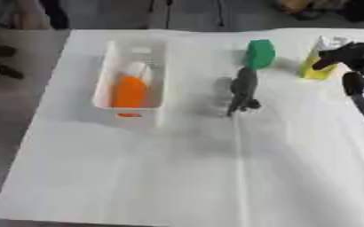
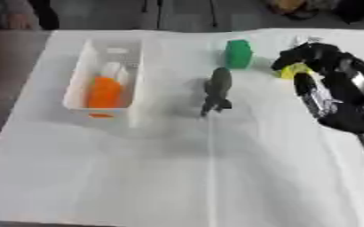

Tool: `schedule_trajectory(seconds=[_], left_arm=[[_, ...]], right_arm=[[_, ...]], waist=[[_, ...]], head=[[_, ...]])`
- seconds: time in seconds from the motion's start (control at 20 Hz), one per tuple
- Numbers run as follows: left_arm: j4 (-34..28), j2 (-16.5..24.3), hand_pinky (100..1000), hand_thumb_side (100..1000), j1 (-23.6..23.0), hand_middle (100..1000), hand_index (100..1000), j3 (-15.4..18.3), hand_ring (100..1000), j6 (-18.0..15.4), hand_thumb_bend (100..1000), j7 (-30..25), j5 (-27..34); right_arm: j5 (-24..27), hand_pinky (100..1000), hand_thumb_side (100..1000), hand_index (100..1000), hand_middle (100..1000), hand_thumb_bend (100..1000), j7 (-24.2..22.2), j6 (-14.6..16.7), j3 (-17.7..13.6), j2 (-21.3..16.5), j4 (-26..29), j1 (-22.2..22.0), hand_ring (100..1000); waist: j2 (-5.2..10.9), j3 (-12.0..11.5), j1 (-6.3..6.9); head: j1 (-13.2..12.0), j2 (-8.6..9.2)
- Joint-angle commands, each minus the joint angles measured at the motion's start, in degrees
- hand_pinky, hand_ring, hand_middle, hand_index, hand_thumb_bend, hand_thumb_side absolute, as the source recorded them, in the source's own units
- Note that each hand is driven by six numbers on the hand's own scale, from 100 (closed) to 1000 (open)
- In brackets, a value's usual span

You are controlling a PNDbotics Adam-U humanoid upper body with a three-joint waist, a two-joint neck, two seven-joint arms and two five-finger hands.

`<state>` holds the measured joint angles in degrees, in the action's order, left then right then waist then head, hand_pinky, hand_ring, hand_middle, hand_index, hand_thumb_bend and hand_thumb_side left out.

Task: Pick up objects on the table and place them in the box.

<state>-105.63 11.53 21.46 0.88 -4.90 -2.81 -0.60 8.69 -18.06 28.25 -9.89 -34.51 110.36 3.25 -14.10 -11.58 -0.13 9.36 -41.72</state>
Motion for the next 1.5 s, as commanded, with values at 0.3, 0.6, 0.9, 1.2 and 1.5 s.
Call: schedule_trajectory(seconds=[0.3, 0.6, 0.9, 1.2, 1.5], left_arm=[[-1.0, 1.1, 519, 942, 0.7, 877, 926, -0.1, 710, 0.1, 412, -0.1, 0.0], [-0.9, 1.1, 518, 940, 0.7, 876, 925, -0.1, 711, 0.1, 415, -0.1, -0.1], [-0.9, 1.2, 518, 941, 0.7, 876, 925, 0.0, 711, 0.1, 414, 0.0, -0.1], [-0.9, 1.3, 516, 941, 0.7, 876, 925, -0.1, 713, 0.1, 414, -0.1, -0.1], [-1.0, 1.3, 516, 942, 0.7, 876, 925, -0.1, 713, 0.0, 414, -0.1, -0.1]], right_arm=[[-0.2, 899, 508, 798, 684, 110, 0.1, 0.1, -0.7, -0.9, 1.2, 0.2, 722], [-0.2, 899, 509, 799, 685, 108, 0.1, 0.2, -0.7, -0.9, 1.2, 0.2, 722], [-0.3, 899, 510, 800, 686, 107, -0.1, 0.3, -0.6, -0.8, 1.2, 0.2, 722], [-2.8, 946, 497, 900, 879, 128, -0.8, 2.1, -0.8, -2.3, 1.2, 0.7, 783], [-4.8, 951, 496, 921, 916, 129, -0.1, 4.0, -0.5, -3.8, -0.8, 2.1, 792]], waist=[[0.63, 0.1, -0.74], [0.67, 0.0, -0.86], [0.73, 0.0, -0.93], [0.68, -0.1, -1.06], [0.59, -0.1, -1.07]], head=[[0.1, 0.73], [0.1, 0.66], [0.2, 0.68], [0.5, 1.01], [0.9, 0.98]])
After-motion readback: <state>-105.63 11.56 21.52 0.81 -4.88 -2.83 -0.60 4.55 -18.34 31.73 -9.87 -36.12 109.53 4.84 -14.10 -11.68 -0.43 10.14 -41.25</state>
